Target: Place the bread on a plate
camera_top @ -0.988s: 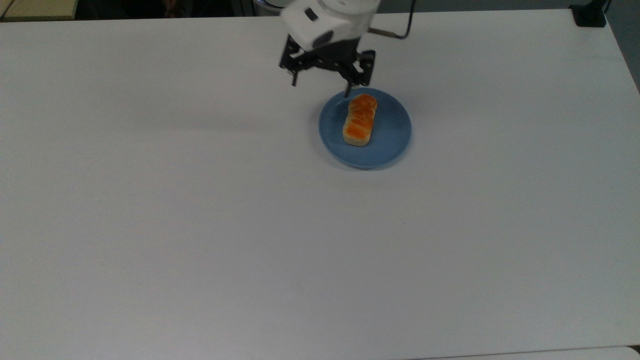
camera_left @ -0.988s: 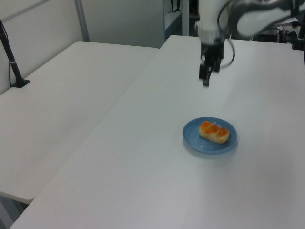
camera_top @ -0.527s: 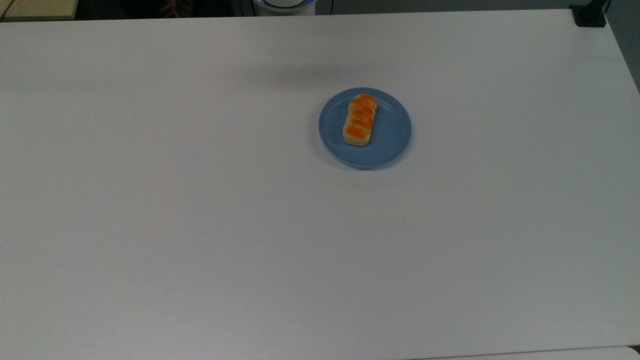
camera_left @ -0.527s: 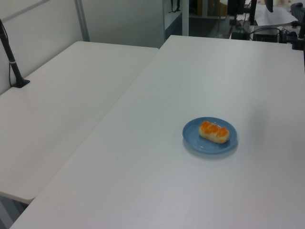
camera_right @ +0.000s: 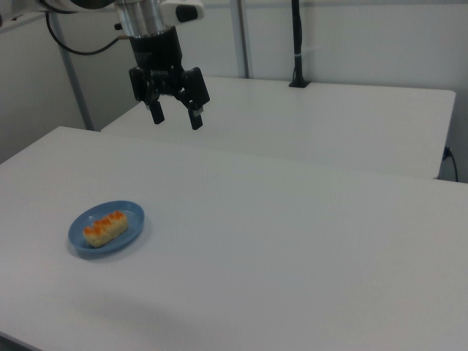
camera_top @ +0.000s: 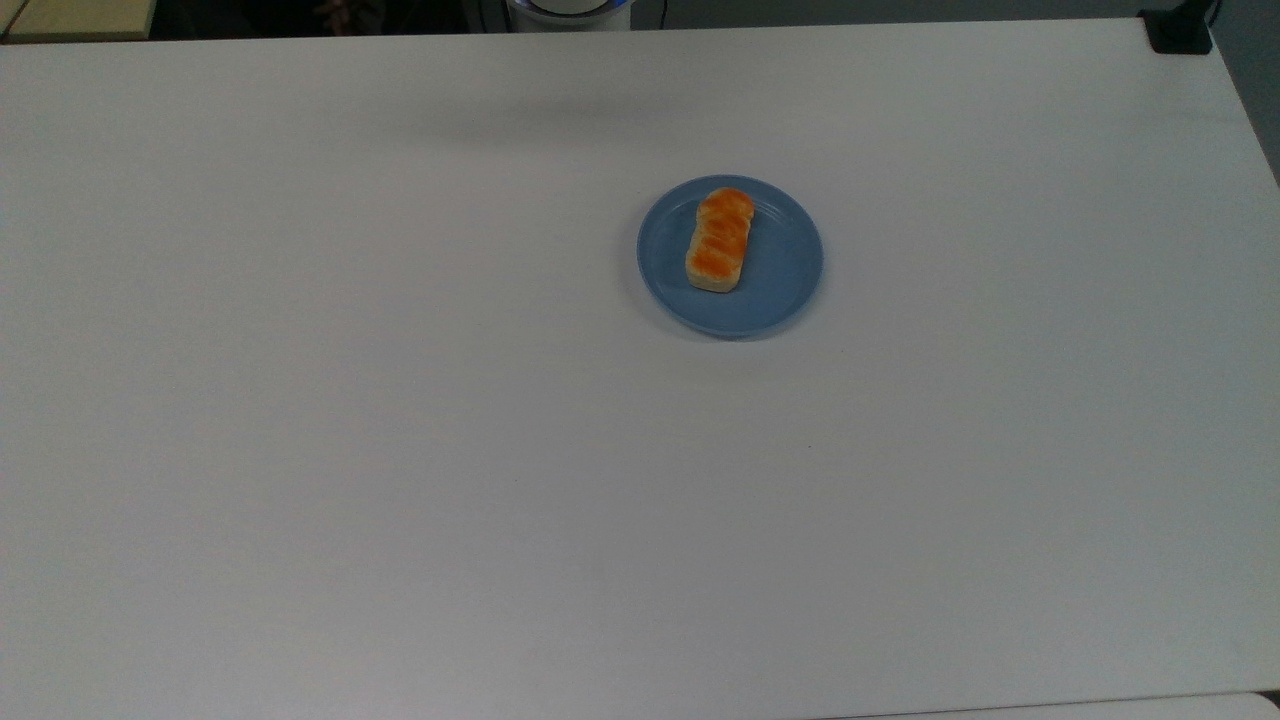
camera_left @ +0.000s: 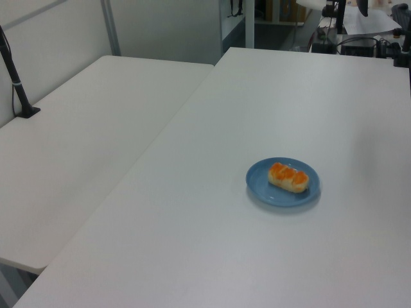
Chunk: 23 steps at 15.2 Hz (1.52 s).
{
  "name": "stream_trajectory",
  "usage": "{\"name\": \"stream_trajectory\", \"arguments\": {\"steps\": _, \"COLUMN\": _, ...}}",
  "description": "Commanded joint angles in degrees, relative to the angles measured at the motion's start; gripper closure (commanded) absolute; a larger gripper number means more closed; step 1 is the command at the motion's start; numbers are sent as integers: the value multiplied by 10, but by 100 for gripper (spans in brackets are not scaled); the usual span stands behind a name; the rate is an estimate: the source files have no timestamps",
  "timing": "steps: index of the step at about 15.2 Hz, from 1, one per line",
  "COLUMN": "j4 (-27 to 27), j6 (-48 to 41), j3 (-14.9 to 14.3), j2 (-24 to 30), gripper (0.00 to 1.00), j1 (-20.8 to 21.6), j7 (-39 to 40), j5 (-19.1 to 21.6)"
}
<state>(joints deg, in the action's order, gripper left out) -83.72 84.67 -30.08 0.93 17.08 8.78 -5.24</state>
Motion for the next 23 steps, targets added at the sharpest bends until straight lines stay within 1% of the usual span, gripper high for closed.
{"name": "stream_trajectory", "arguments": {"steps": 1, "j4": 4, "j6": -5, "j3": -8, "j2": -4, "gripper": 0, "j1": -18, "j7": 14, "j5": 15}}
{"name": "stream_trajectory", "arguments": {"steps": 2, "j4": 4, "j6": -1, "j3": 28, "j2": -8, "gripper": 0, "j1": -68, "j7": 26, "j5": 34}}
{"name": "stream_trajectory", "arguments": {"steps": 3, "j4": 4, "j6": 5, "j3": 87, "j2": -5, "gripper": 0, "j1": -127, "j7": 35, "j5": 50}}
{"name": "stream_trajectory", "arguments": {"steps": 4, "j4": 4, "j6": 9, "j3": 126, "j2": -1, "gripper": 0, "j1": -169, "j7": 40, "j5": 54}}
{"name": "stream_trajectory", "arguments": {"steps": 5, "j4": 4, "j6": 11, "j3": 140, "j2": 1, "gripper": 0, "j1": -174, "j7": 37, "j5": 53}}
{"name": "stream_trajectory", "arguments": {"steps": 16, "j4": 3, "j6": 12, "j3": 140, "j2": 1, "gripper": 0, "j1": -172, "j7": 33, "j5": 60}}
{"name": "stream_trajectory", "arguments": {"steps": 18, "j4": 0, "j6": 44, "j3": 141, "j2": -2, "gripper": 1, "j1": -168, "j7": 30, "j5": 61}}
{"name": "stream_trajectory", "arguments": {"steps": 19, "j4": -4, "j6": 65, "j3": 145, "j2": -2, "gripper": 2, "j1": -167, "j7": 20, "j5": 60}}
{"name": "stream_trajectory", "arguments": {"steps": 20, "j4": -13, "j6": 80, "j3": 151, "j2": -4, "gripper": 3, "j1": -166, "j7": -40, "j5": 61}}
{"name": "stream_trajectory", "arguments": {"steps": 21, "j4": -15, "j6": 90, "j3": 163, "j2": -5, "gripper": 4, "j1": -161, "j7": -70, "j5": 60}}
{"name": "stream_trajectory", "arguments": {"steps": 22, "j4": -19, "j6": 100, "j3": 175, "j2": -6, "gripper": 4, "j1": -164, "j7": -84, "j5": 59}}
{"name": "stream_trajectory", "arguments": {"steps": 23, "j4": -24, "j6": 102, "j3": 183, "j2": -7, "gripper": 4, "j1": -165, "j7": -81, "j5": 59}}
